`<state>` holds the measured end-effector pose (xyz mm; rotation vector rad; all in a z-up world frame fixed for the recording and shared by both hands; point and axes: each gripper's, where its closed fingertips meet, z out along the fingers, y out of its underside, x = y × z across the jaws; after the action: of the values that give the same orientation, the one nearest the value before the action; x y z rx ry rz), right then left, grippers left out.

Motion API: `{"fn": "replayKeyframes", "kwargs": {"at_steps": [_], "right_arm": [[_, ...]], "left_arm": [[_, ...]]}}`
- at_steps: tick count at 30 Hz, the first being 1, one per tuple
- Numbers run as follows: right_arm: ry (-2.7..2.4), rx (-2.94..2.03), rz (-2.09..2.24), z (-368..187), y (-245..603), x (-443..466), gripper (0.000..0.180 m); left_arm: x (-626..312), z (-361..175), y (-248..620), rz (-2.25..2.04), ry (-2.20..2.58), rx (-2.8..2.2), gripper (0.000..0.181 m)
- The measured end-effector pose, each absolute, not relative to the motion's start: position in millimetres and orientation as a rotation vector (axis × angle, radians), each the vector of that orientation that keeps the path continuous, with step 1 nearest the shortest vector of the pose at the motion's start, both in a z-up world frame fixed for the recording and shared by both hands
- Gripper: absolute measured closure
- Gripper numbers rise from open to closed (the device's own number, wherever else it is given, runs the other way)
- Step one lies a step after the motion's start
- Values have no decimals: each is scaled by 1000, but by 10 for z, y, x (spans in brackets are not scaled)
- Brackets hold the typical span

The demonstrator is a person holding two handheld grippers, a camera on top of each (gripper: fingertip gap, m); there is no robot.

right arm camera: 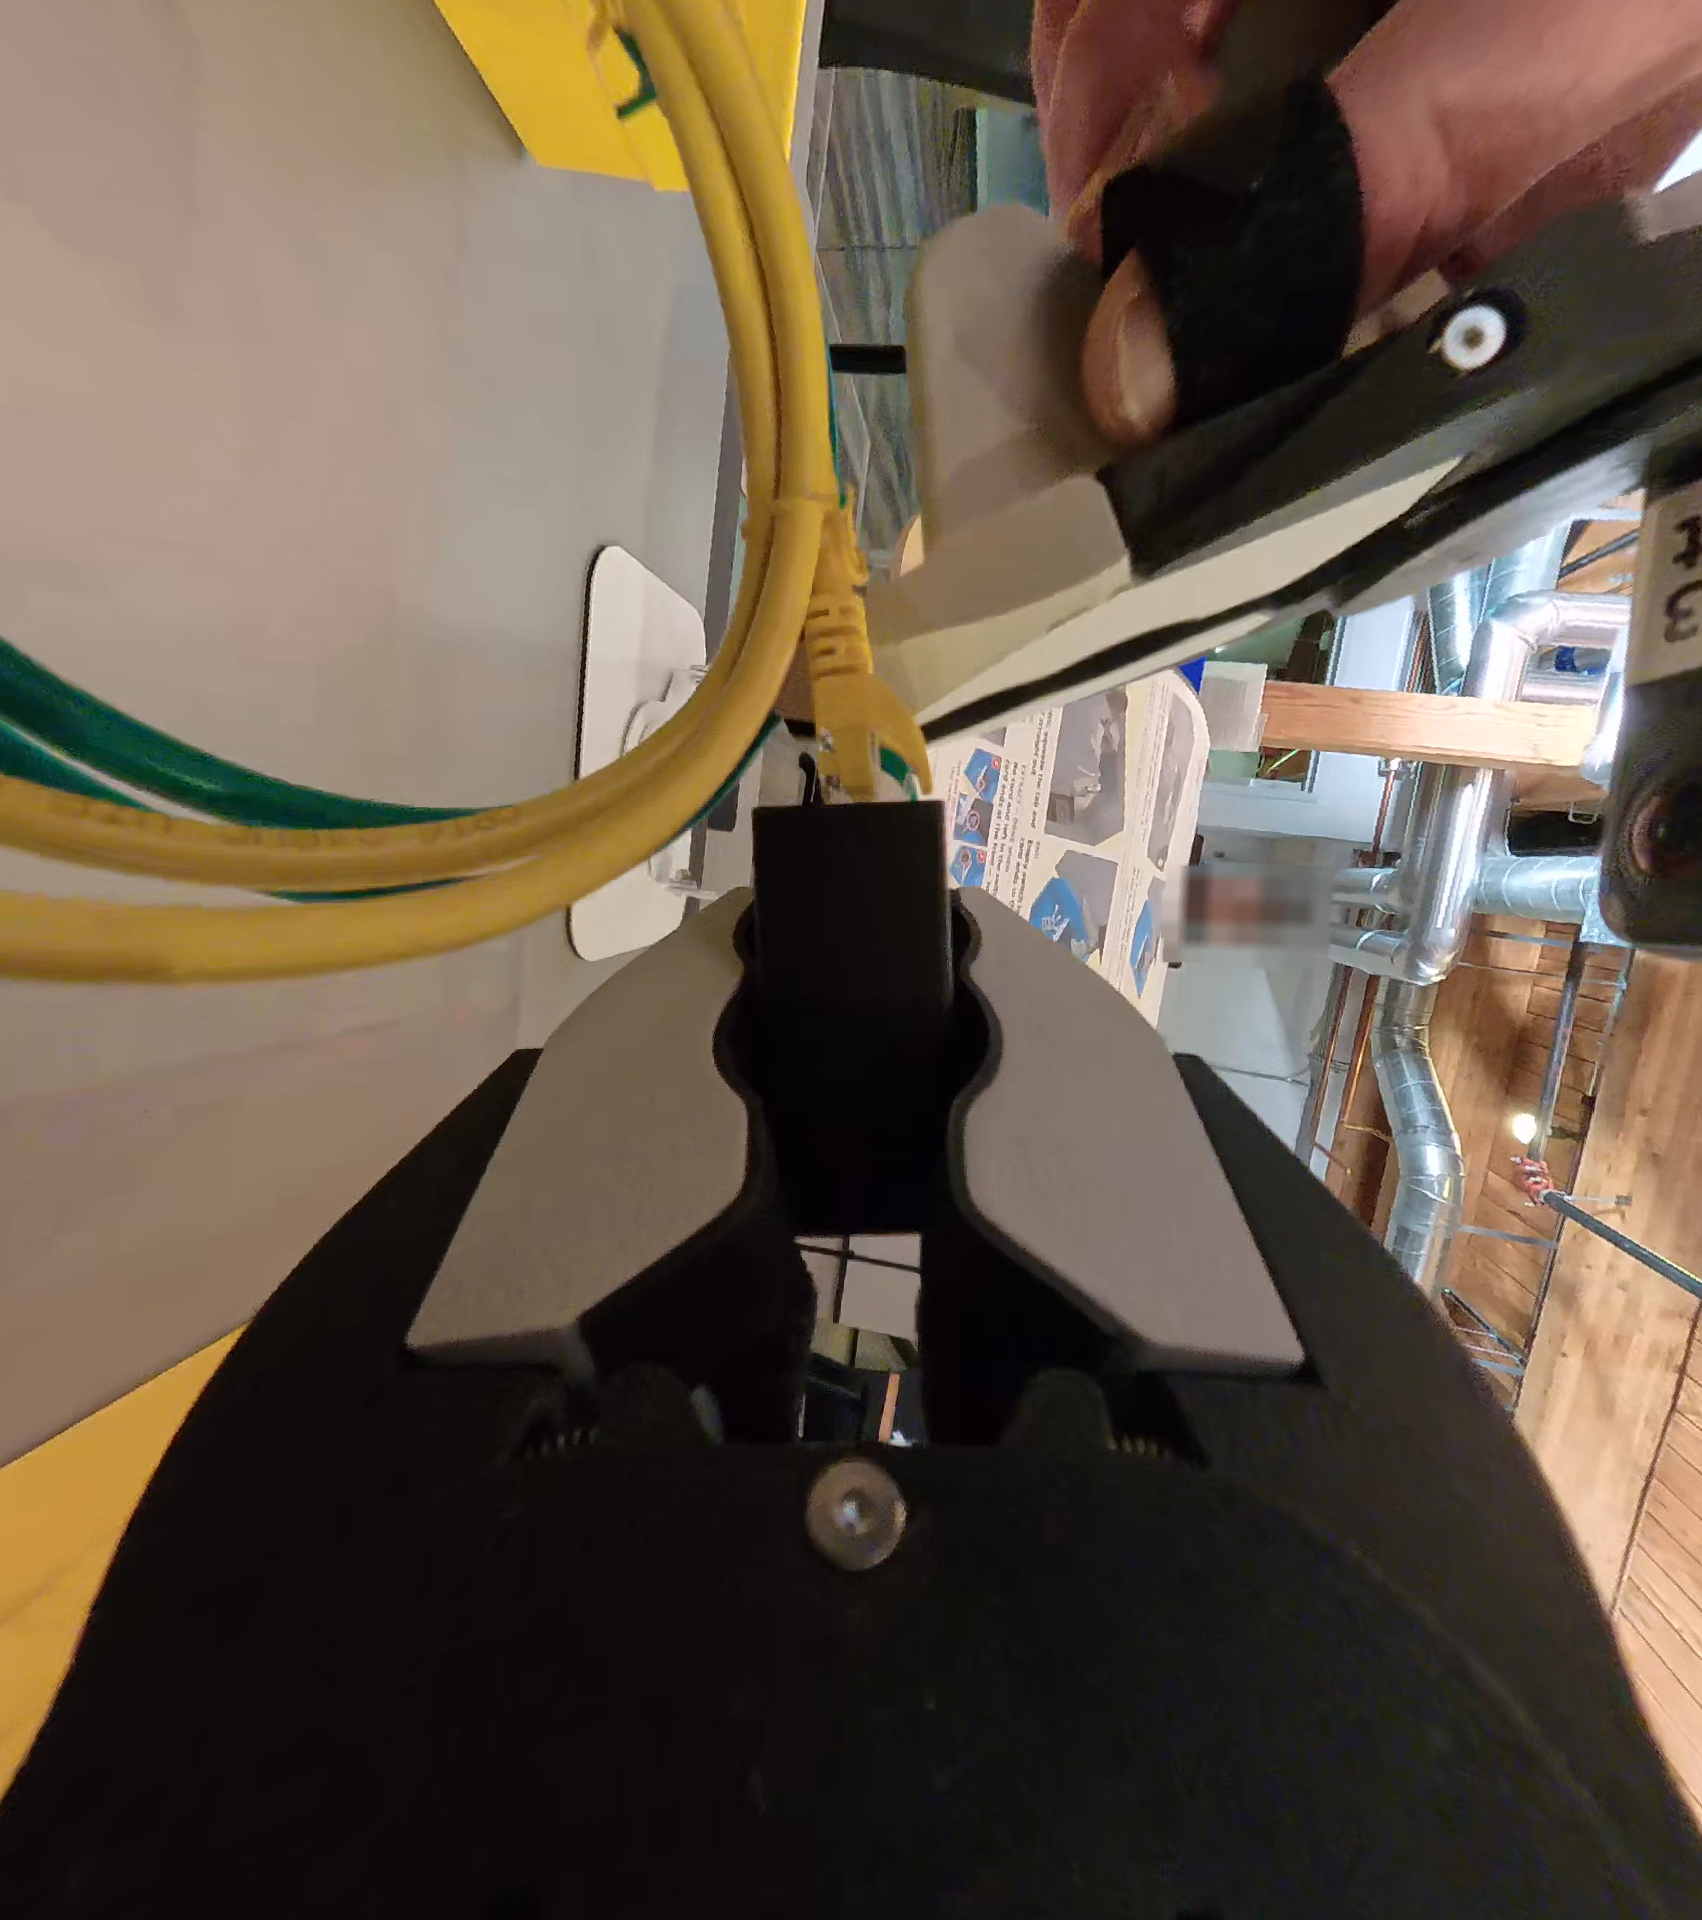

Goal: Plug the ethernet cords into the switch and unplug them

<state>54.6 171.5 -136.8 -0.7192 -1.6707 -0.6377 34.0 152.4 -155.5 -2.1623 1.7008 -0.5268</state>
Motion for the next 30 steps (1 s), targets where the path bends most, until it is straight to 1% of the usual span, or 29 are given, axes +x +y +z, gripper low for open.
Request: {"fn": "replayKeyframes", "kwargs": {"at_steps": [5, 12, 14, 16, 19, 25, 30], "right_arm": [[-1628, -774, -554, -1291, 1743, 574, 152], [-1535, -871, -588, -1198, 1879, 669, 148], [-1539, -931, -586, -1234, 1931, 694, 140], [-1542, -946, -593, -1227, 1942, 702, 139], [-1547, -947, -597, -1192, 1962, 733, 141], [-1587, -854, -542, -1237, 1938, 710, 143], [-1582, -872, -485, -1213, 1942, 711, 145]], "left_arm": [[378, -1435, 1536, -569, 1684, -2127, 171], [442, -1357, 1537, -525, 1666, -2083, 169], [483, -1338, 1493, -548, 1680, -2068, 169], [490, -1340, 1509, -533, 1675, -2076, 170], [531, -1296, 1512, -613, 1651, -2062, 169], [564, -1343, 1479, -550, 1740, -2034, 169], [600, -1296, 1507, -606, 1742, -2005, 169]]}}
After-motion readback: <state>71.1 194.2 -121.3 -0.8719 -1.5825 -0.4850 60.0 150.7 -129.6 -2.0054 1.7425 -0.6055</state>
